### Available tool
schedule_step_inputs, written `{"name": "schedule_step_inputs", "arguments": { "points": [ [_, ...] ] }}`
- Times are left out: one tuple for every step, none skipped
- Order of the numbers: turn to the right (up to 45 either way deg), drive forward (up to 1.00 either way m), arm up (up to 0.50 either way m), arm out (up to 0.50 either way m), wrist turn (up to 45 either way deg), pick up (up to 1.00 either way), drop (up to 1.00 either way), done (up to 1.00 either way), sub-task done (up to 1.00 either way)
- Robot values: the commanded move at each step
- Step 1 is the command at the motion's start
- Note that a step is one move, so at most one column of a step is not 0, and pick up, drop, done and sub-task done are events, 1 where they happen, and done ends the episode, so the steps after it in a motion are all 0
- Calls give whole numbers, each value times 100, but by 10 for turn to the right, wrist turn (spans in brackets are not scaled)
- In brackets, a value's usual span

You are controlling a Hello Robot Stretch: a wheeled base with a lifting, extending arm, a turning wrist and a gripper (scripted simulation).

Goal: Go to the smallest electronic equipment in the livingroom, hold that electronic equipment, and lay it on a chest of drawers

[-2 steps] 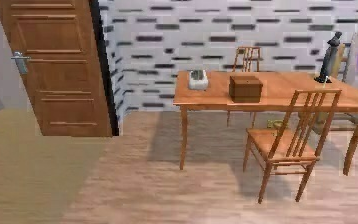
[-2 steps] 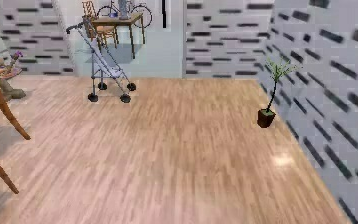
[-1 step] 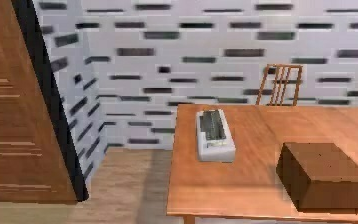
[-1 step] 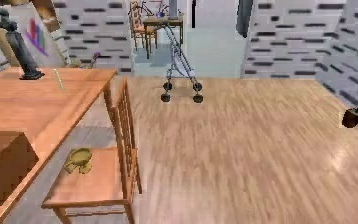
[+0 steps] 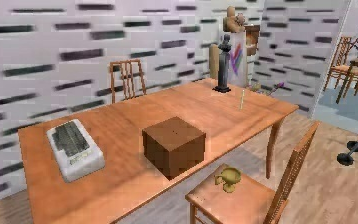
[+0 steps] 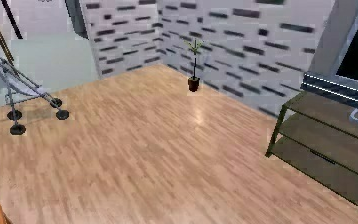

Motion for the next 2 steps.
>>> {"name": "schedule_step_inputs", "arguments": {
  "points": [
    [0, 5, 0, 0, 0, 0, 0, 0, 0],
    [-450, 0, 0, 0, 0, 0, 0, 0, 0]
  ]
}}
